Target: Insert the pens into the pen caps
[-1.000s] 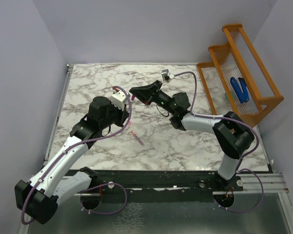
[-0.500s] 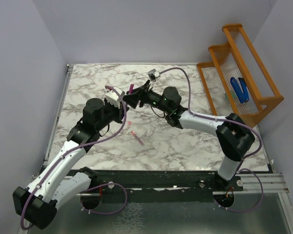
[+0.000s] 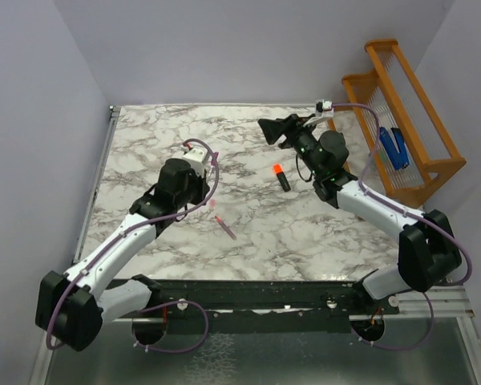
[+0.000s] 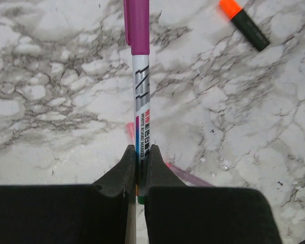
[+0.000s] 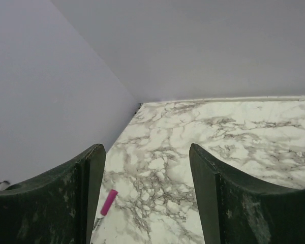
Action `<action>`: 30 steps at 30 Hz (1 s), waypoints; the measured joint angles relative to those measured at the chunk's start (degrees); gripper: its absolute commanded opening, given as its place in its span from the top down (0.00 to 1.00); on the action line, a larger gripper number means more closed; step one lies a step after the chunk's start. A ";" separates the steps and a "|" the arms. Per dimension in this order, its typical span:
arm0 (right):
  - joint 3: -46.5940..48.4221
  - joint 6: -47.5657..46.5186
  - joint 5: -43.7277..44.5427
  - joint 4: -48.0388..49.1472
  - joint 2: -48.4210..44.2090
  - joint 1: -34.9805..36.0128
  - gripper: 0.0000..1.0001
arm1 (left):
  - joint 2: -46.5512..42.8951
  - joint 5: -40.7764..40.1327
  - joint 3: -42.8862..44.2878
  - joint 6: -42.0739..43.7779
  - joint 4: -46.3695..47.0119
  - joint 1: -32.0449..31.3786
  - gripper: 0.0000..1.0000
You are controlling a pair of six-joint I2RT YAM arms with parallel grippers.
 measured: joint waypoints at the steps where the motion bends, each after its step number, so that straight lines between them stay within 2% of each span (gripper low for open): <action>1: -0.94 -0.11 0.63 -0.07 -0.57 0.39 0.29 | 1.36 -0.59 0.09 -0.35 -0.68 0.00 1.00; 11: -5.53 -1.92 1.46 -6.80 -0.92 1.36 0.31 | 19.15 -9.84 4.83 -7.67 -10.10 0.96 1.00; 18: 2.01 -8.63 -1.11 -25.14 0.48 1.75 0.36 | 22.21 -11.52 4.90 -13.31 -12.61 4.81 1.00; 22: 5.20 -15.15 -2.95 -34.07 2.23 5.55 0.38 | 24.46 -11.28 4.90 -15.10 -13.05 5.79 0.99; 26: 6.12 -21.27 -4.35 -41.16 6.23 13.57 0.39 | 26.97 -10.60 4.90 -15.98 -13.18 6.05 0.85; 30: 6.05 -24.52 -5.66 -45.62 10.29 19.45 0.41 | 27.96 -9.81 4.90 -16.92 -13.40 6.47 0.61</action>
